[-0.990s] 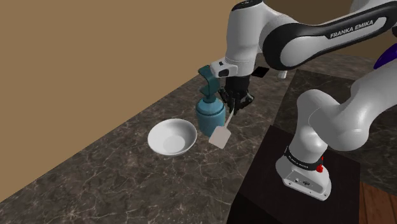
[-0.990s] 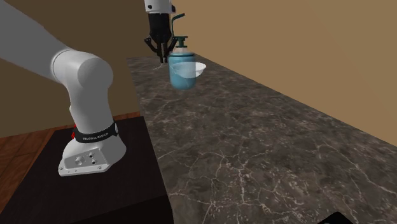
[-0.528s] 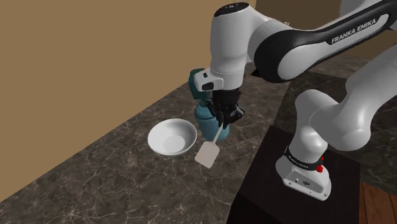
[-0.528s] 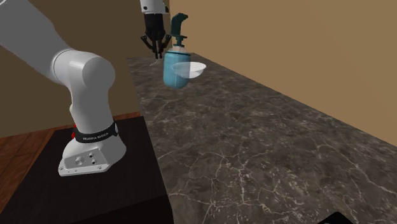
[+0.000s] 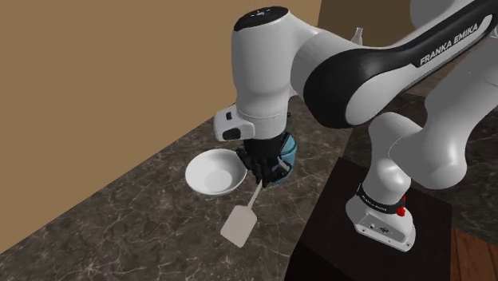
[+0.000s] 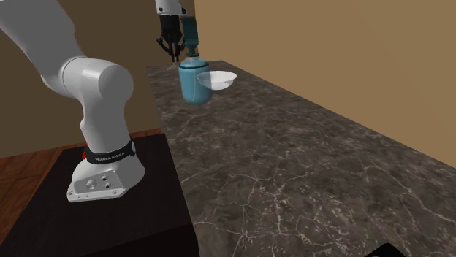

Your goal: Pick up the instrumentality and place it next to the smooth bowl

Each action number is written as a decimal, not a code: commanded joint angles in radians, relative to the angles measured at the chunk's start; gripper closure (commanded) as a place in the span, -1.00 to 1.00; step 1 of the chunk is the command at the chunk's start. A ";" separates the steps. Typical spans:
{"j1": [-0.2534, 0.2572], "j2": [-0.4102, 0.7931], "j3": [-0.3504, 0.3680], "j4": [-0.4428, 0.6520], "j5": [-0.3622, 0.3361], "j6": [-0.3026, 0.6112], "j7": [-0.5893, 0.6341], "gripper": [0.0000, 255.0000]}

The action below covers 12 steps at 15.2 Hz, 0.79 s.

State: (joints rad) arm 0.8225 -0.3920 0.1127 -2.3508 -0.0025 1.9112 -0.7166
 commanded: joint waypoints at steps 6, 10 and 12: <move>0.039 0.227 0.090 0.219 -0.001 0.003 0.137 1.00; 0.040 0.241 0.091 0.179 -0.004 0.057 0.140 1.00; 0.040 0.249 0.092 0.161 -0.006 0.084 0.142 1.00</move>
State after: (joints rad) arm 0.8631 -0.1465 0.2053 -2.1824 -0.0075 1.9830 -0.5737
